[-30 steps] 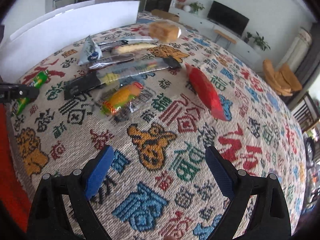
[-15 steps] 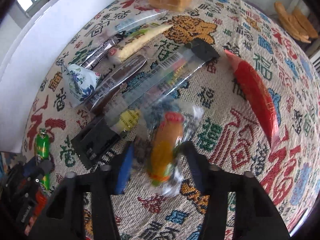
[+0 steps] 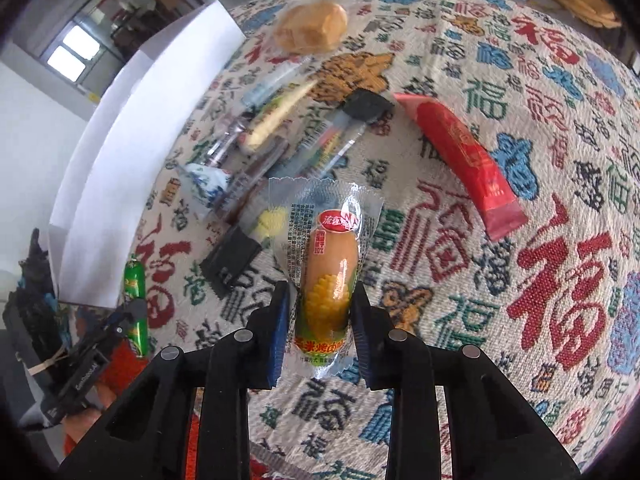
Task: Organize snacks
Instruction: 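Carry both snacks over the white box and open both grippers to drop them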
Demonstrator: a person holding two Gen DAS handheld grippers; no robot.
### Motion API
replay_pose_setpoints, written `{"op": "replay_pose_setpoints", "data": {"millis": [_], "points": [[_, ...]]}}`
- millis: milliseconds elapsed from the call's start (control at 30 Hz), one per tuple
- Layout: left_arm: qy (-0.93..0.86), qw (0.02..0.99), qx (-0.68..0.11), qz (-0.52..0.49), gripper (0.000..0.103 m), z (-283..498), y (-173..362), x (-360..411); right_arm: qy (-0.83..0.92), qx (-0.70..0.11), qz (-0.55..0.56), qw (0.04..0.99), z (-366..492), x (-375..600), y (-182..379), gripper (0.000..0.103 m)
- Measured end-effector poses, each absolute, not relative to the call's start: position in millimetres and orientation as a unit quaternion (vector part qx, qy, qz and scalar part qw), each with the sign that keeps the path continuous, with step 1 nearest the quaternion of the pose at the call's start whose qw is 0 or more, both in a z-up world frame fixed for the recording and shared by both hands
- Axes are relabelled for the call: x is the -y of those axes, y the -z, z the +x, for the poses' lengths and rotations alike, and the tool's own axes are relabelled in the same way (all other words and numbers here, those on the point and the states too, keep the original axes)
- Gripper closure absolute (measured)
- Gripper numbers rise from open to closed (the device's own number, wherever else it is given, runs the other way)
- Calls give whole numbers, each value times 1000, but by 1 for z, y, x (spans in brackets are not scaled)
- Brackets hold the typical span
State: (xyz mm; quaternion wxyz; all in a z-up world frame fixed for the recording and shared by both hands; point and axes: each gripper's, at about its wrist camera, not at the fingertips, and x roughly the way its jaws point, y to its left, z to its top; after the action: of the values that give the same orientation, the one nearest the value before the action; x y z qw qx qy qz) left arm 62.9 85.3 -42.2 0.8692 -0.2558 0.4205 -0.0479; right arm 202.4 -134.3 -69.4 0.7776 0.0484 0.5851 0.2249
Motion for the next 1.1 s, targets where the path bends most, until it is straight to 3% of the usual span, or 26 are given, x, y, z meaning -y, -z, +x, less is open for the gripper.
{"op": "replay_pose_setpoints", "data": {"millis": [300,500,533,567,600,633,933,1100], "points": [[33,888,-347,-301,81,48,-48,-153,-339,-522,32,782,207,35,-14,73],[-96,890,-375,-242,80,79,-63,-238,-428,-468,5,773,212,-93,-64,69],[-128,885,-386,-227,76,85,-59,-248,-437,-464,7,771,212,-112,-66,58],[-151,881,-394,-215,51,90,-55,-256,-445,-462,8,767,214,-130,-67,49],[-162,878,-400,-209,32,94,-52,-262,-447,-460,10,767,214,-143,-66,35],[-170,878,-398,-206,3,95,-51,-267,-445,-460,13,768,212,-150,-66,25],[-160,918,-328,-157,1,97,-53,-223,-407,-436,-16,802,203,-86,-40,26],[-144,917,-367,-54,1,133,-37,-179,-317,-439,-62,838,206,17,19,26]]}}
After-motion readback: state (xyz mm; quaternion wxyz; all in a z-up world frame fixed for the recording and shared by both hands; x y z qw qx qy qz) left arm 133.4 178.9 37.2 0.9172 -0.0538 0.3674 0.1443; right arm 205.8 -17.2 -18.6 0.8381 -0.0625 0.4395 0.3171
